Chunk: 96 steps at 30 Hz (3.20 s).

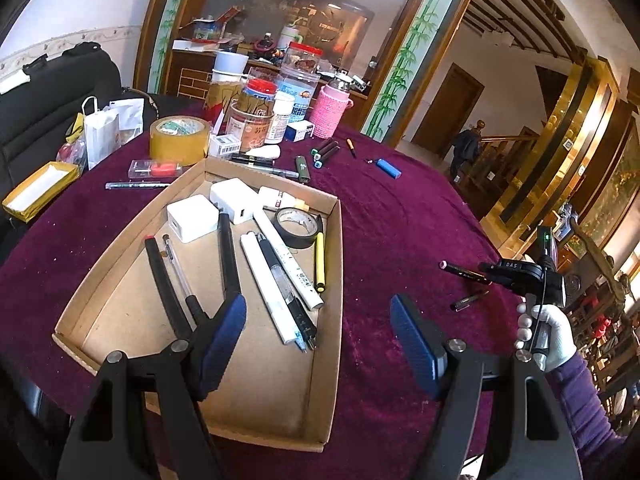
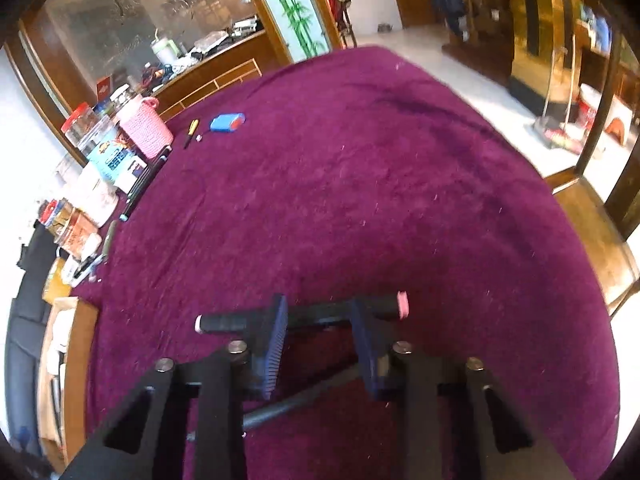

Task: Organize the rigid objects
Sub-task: 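Grasp the pink-capped black marker with the right tool, then grasp the black pen on the carpet with the left tool, then carry the black pen with the left tool while the right tool carries the marker to the tray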

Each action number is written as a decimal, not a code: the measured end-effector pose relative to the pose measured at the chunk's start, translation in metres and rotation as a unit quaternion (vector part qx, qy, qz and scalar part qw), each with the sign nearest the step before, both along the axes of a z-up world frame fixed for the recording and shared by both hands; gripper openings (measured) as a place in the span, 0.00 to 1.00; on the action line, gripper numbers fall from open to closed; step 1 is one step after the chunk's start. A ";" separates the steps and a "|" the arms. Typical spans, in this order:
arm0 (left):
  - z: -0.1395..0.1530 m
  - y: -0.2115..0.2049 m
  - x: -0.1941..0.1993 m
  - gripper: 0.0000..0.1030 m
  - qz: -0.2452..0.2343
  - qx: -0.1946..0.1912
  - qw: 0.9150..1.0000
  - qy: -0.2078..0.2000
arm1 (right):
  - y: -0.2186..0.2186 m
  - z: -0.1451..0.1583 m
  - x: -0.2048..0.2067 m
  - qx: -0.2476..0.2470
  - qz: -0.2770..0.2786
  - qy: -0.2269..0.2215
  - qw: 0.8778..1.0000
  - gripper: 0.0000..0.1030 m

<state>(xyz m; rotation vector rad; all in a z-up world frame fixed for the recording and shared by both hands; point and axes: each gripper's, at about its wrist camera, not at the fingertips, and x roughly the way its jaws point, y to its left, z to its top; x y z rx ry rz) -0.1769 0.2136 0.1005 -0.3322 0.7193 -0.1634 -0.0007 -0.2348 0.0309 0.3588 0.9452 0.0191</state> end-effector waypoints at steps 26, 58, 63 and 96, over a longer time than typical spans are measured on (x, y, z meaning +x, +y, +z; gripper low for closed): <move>-0.035 -0.026 0.019 0.72 -0.074 -0.036 0.996 0.044 | 0.047 0.016 -0.016 -0.066 0.130 0.045 0.988 0.41; -0.030 -0.104 0.030 0.72 -0.185 0.010 0.981 0.056 | 0.023 0.033 -0.028 0.048 0.055 -0.011 0.997 0.15; -0.028 -0.209 0.059 0.72 -0.280 0.122 0.952 0.029 | -0.026 0.033 -0.071 0.097 0.031 -0.031 0.994 0.15; -0.070 -0.303 0.111 0.10 -0.314 0.157 0.934 0.060 | -0.044 -0.012 -0.101 0.190 0.051 -0.023 0.980 0.16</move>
